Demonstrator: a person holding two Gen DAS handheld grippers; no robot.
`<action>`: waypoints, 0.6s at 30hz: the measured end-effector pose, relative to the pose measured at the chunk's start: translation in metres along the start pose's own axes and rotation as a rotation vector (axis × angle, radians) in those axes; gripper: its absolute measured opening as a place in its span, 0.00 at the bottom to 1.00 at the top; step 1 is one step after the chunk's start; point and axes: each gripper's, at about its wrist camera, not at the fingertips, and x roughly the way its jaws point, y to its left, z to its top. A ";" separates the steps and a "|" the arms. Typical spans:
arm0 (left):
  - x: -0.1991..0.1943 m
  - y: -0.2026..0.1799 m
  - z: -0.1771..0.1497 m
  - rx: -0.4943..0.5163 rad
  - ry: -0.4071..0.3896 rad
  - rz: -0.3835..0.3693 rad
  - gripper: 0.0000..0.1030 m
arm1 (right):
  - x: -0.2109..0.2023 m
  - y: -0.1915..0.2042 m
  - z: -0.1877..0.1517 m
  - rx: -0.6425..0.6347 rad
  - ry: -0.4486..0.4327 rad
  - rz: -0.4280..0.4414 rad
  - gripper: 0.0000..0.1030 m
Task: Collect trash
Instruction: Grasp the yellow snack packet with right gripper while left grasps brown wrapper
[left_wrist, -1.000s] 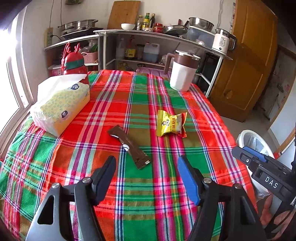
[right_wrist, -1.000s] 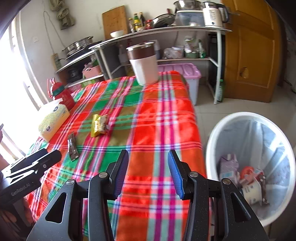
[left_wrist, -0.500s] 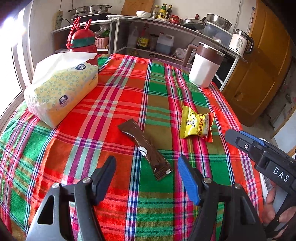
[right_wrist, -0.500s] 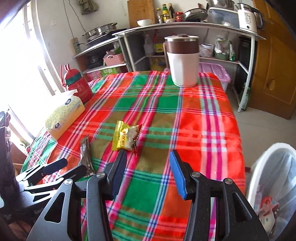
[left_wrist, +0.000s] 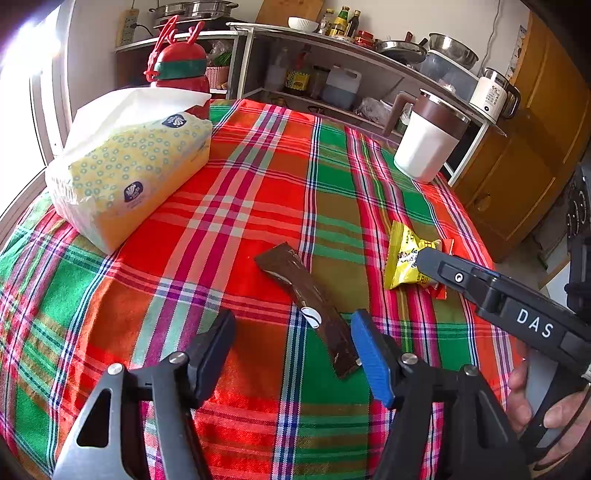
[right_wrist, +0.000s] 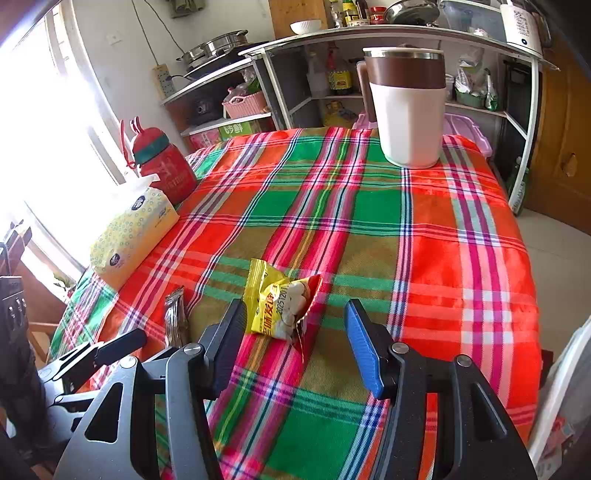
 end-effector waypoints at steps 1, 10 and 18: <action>0.000 0.001 0.000 0.000 -0.001 0.002 0.62 | 0.002 0.000 0.001 0.000 0.005 0.001 0.54; 0.000 0.009 0.003 -0.024 -0.008 -0.001 0.41 | 0.012 0.007 0.002 0.003 0.016 0.008 0.42; 0.008 0.002 0.010 -0.029 0.016 -0.053 0.34 | 0.007 0.005 -0.002 0.023 0.006 0.012 0.28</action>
